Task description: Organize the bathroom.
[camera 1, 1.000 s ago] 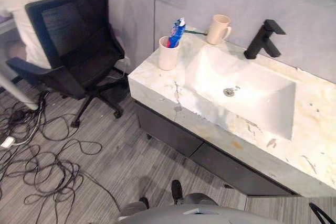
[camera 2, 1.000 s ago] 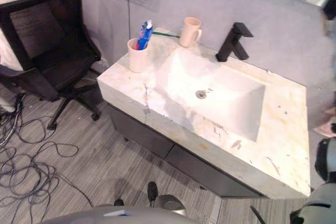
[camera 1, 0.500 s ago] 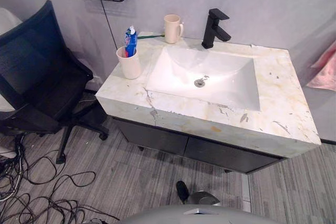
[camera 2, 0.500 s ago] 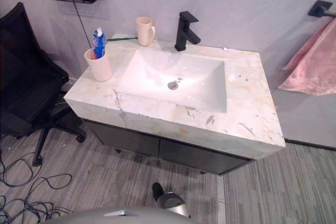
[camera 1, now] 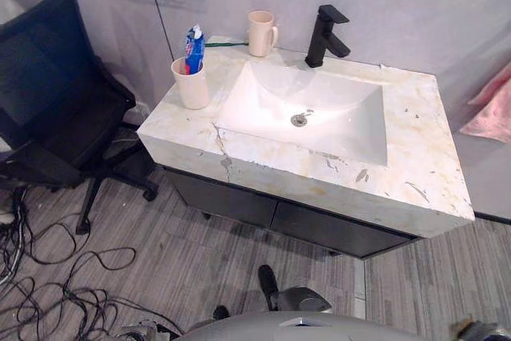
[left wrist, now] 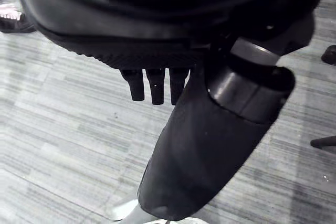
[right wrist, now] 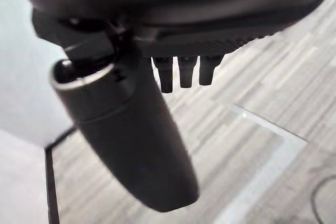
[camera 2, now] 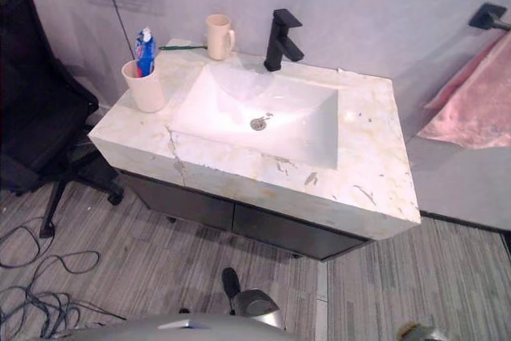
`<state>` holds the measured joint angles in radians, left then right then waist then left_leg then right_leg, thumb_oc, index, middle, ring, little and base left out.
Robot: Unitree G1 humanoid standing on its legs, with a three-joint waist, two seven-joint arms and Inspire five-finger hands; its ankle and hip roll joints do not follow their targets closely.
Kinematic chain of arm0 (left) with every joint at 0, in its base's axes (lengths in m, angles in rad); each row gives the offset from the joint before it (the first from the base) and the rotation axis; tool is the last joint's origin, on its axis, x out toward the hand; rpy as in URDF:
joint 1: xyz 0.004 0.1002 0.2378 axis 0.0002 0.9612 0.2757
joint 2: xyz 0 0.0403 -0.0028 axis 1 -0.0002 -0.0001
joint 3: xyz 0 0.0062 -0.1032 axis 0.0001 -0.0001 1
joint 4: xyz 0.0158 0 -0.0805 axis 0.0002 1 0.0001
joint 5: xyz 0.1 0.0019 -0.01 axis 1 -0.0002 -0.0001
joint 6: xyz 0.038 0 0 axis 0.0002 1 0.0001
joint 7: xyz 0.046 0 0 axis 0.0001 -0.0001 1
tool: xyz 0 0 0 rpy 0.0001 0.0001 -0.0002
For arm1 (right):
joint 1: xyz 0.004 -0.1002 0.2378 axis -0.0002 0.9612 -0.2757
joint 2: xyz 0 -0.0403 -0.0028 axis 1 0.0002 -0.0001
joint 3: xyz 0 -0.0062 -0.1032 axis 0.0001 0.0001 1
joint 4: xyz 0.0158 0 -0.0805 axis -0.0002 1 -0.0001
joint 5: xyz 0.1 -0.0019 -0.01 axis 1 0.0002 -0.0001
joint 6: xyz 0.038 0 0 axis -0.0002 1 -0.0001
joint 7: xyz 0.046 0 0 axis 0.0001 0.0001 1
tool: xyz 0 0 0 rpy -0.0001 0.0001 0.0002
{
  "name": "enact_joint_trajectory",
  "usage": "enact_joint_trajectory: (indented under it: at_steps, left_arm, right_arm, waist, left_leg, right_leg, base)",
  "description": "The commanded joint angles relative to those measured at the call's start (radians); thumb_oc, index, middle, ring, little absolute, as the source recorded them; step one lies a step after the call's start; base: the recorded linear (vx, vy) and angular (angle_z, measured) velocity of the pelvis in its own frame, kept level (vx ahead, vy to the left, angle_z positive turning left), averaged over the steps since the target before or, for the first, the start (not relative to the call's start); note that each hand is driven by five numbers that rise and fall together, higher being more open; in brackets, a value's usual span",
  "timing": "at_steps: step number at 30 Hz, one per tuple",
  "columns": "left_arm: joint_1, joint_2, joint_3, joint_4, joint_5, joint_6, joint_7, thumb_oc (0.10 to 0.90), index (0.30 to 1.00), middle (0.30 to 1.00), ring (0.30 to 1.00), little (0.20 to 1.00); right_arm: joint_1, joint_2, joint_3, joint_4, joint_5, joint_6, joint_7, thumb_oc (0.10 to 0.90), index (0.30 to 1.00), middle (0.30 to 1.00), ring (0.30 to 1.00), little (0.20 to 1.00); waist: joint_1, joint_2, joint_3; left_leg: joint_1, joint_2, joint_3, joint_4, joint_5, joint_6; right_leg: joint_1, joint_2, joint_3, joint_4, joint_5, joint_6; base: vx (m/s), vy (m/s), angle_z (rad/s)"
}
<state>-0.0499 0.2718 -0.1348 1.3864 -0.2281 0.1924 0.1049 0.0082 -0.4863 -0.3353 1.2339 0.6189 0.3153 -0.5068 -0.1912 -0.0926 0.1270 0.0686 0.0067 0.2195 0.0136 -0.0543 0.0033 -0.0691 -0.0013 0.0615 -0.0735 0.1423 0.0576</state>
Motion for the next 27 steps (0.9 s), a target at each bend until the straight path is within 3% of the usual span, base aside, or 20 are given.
enact_joint_trajectory:
  at_steps: [1, 5, 9, 11, 13, 15, 17, 18, 19, 22, 24, 27]
  left_arm:
    - [-0.013, 0.023, 0.012, 0.015, 0.015, 0.016, 0.030, 0.800, 0.900, 0.900, 0.900, 0.900]
    - [-0.038, 0.010, 0.003, -0.010, 0.013, 0.054, 0.033, 0.800, 0.900, 0.900, 0.900, 0.900]
    - [-0.051, -0.002, -0.006, -0.019, 0.006, 0.075, 0.040, 0.800, 0.900, 0.900, 0.900, 0.900]
    - [-0.060, -0.014, -0.009, -0.040, 0.026, 0.099, 0.052, 0.800, 0.900, 0.900, 0.900, 0.900]
    - [-0.074, -0.024, -0.024, -0.049, 0.037, 0.106, 0.061, 0.800, 0.900, 0.900, 0.900, 0.900]
    - [-0.098, -0.033, -0.038, -0.056, 0.035, 0.103, 0.068, 0.800, 0.900, 0.900, 0.900, 0.900]
    - [-0.105, -0.042, -0.047, -0.072, 0.038, 0.101, 0.082, 0.800, 0.900, 0.900, 0.900, 0.900]
    - [-0.104, -0.039, -0.045, -0.069, 0.044, 0.095, 0.077, 0.800, 0.900, 0.900, 0.900, 0.900]
    - [-0.085, -0.015, -0.025, -0.064, 0.084, 0.044, 0.034, 0.800, 0.900, 0.900, 0.900, 0.900]
    - [-0.075, 0.007, -0.027, -0.069, 0.097, 0.030, 0.012, 0.800, 0.900, 0.900, 0.900, 0.900]
    - [-0.054, 0.040, -0.027, -0.076, 0.092, 0.022, -0.007, 0.800, 0.900, 0.900, 0.900, 0.900]
    - [-0.037, 0.055, -0.024, -0.083, 0.084, 0.011, -0.012, 0.800, 0.900, 0.900, 0.900, 0.900]
  right_arm:
    - [-0.037, -0.028, 0.066, 0.046, 0.034, 0.042, 0.151, 0.800, 0.900, 0.900, 0.900, 0.900]
    - [-0.029, 0.090, 0.176, 0.076, -0.032, 0.043, 0.295, 0.800, 0.900, 0.900, 0.900, 0.900]
    - [-0.032, 0.139, 0.243, 0.097, -0.105, 0.050, 0.384, 0.800, 0.900, 0.900, 0.900, 0.900]
    - [-0.038, 0.179, 0.301, 0.104, -0.157, 0.041, 0.419, 0.800, 0.900, 0.900, 0.900, 0.900]
    - [-0.042, 0.193, 0.330, 0.088, -0.136, 0.037, 0.417, 0.800, 0.900, 0.900, 0.900, 0.900]
    - [-0.046, 0.198, 0.354, 0.067, -0.117, 0.042, 0.400, 0.800, 0.900, 0.900, 0.900, 0.900]
    - [-0.058, 0.206, 0.361, 0.087, -0.113, 0.029, 0.393, 0.800, 0.900, 0.900, 0.900, 0.900]
    - [-0.059, 0.205, 0.360, 0.091, -0.113, 0.025, 0.393, 0.800, 0.900, 0.900, 0.900, 0.900]
    - [-0.057, 0.197, 0.361, 0.099, -0.100, 0.007, 0.387, 0.800, 0.900, 0.900, 0.900, 0.900]
    - [-0.054, 0.191, 0.353, 0.090, -0.102, 0.001, 0.393, 0.800, 0.900, 0.900, 0.900, 0.900]
    - [-0.063, 0.188, 0.346, 0.087, -0.105, -0.002, 0.392, 0.800, 0.900, 0.900, 0.900, 0.900]
    - [-0.058, 0.187, 0.342, 0.082, -0.101, -0.002, 0.390, 0.800, 0.900, 0.900, 0.900, 0.900]
  waist:
    - [0.025, 0.011, -0.004]
    - [0.030, 0.014, -0.006]
    - [0.031, 0.018, -0.003]
    - [0.030, 0.019, 0.006]
    - [0.039, 0.012, 0.025]
    - [0.050, 0.010, 0.053]
    - [0.057, 0.016, 0.062]
    - [0.057, 0.016, 0.061]
    - [0.058, 0.045, 0.078]
    - [0.055, 0.069, 0.078]
    - [0.048, 0.102, 0.082]
    - [0.046, 0.111, 0.080]
  left_leg:
    - [-0.009, 0.037, 0.010, 0.101, -0.085, 0.027]
    - [-0.006, 0.035, 0.003, 0.114, -0.086, 0.029]
    - [-0.001, 0.035, 0.005, 0.136, -0.096, 0.032]
    - [-0.009, 0.046, 0.014, 0.224, -0.118, 0.026]
    - [-0.120, 0.066, -0.035, 0.457, -0.033, -0.006]
    - [-0.244, 0.063, -0.084, 0.573, 0.040, -0.009]
    - [-0.183, 0.047, -0.100, 0.337, -0.010, 0.029]
    - [-0.180, 0.043, -0.104, 0.328, -0.018, 0.033]
    - [-0.140, 0.021, -0.140, 0.240, -0.038, 0.043]
    - [-0.095, 0.013, -0.151, 0.163, -0.018, 0.037]
    - [-0.047, 0.015, -0.135, 0.103, -0.010, 0.030]
    - [-0.041, 0.016, -0.111, 0.098, -0.016, 0.029]
  right_leg:
    - [0.008, -0.029, -0.001, 0.115, -0.132, 0.051]
    - [0.021, -0.026, -0.008, 0.118, -0.139, 0.047]
    - [0.029, -0.025, -0.012, 0.131, -0.148, 0.045]
    - [0.049, -0.018, -0.014, 0.156, -0.170, 0.025]
    - [0.061, 0.003, -0.002, 0.172, -0.168, -0.012]
    - [0.081, 0.021, 0.000, 0.183, -0.163, -0.038]
    - [0.088, 0.016, 0.005, 0.202, -0.184, -0.017]
    - [0.079, 0.012, 0.004, 0.209, -0.184, -0.016]
    - [0.051, -0.008, -0.021, 0.245, -0.197, -0.002]
    - [0.038, -0.022, -0.034, 0.249, -0.197, 0.016]
    - [0.007, -0.045, -0.035, 0.264, -0.197, 0.045]
    - [0.004, -0.056, -0.037, 0.260, -0.197, 0.054]
  base:
    - [0.03, -0.046, 0.29]
    - [0.05, -0.029, 0.17]
    - [0.05, -0.020, 0.02]
    - [0.05, -0.055, -0.01]
    - [-0.01, -0.089, 0.01]
    - [-0.02, 0.016, 0.33]
    - [0.04, 0.176, 0.20]
    - [0.03, 0.335, -0.40]
    - [0.01, 0.268, -0.39]
    - [0.00, 0.214, 0.07]
    - [-0.01, 0.201, 0.02]
    - [0.00, 0.070, -0.22]
